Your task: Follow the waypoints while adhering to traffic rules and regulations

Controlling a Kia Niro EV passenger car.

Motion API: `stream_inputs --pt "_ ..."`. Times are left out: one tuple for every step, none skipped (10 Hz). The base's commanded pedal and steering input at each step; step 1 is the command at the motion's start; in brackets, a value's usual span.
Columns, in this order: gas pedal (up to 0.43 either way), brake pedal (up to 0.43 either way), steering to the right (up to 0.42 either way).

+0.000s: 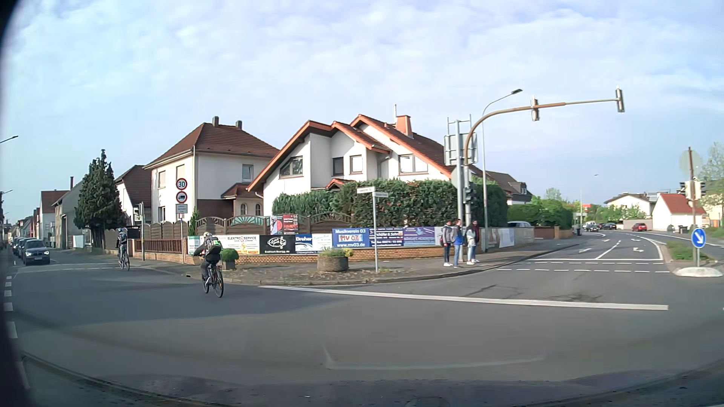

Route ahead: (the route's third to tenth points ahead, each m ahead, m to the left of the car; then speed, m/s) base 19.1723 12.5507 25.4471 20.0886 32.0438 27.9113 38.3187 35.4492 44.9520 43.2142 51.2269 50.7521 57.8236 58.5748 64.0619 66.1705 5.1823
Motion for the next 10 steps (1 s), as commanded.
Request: stream_inputs --pt "0.118 0.0 -0.296" --pt "0.118 0.0 -0.296" --pt "0.118 0.0 -0.296" --pt "0.118 0.0 -0.296" --pt "0.118 0.0 -0.296" --pt "0.118 0.0 -0.296" --pt "0.118 0.0 -0.295" --pt "0.118 0.0 -0.295" --pt "0.118 0.0 -0.292" --pt "0.118 0.0 -0.287"
